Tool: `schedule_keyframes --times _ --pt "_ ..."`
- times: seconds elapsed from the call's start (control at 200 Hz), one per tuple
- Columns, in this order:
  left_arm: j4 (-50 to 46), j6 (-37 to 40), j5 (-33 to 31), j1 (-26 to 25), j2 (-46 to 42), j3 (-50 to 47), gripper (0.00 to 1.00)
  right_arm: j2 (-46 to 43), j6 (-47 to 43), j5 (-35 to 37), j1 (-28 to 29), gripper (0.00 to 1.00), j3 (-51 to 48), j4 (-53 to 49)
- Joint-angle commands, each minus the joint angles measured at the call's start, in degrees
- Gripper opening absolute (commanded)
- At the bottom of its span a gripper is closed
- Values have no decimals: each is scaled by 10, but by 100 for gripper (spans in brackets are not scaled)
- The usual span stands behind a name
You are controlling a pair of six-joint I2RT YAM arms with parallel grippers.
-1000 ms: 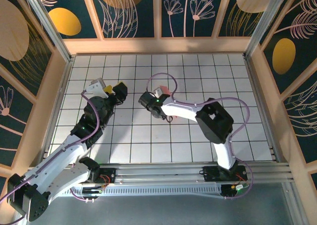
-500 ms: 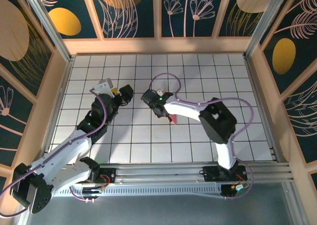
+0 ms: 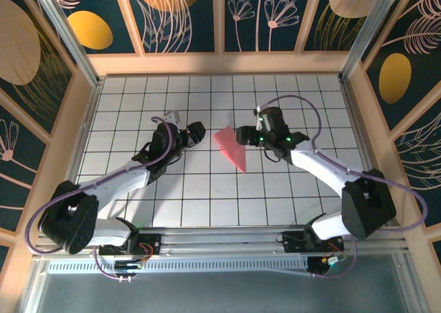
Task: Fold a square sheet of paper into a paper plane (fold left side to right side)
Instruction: Turn over the paper at the center of the table, then fold the wing for the fifth time at the center of the table.
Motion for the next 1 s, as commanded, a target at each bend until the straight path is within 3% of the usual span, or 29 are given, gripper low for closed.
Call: schedule_keyframes --times 0.0,0.12,0.25,0.726,0.891,0.996 --pt "57 -61 61 0 53 19 74 -58 71 -126 -57 86 -66 149" --pt "62 -82 113 0 131 47 67 -97 166 -226 -130 93 -158 287" --pt "73 -111 145 -1 201 62 60 -105 243 -295 -192 94 -221 384" --pt "116 -119 205 -2 326 124 46 -113 244 -323 -231 94 -245 379" --pt "108 -103 201 -1 352 150 31 -120 240 -331 -239 94 -249 374" --pt "94 -86 193 -1 356 163 16 -128 232 -337 -245 94 -249 364"
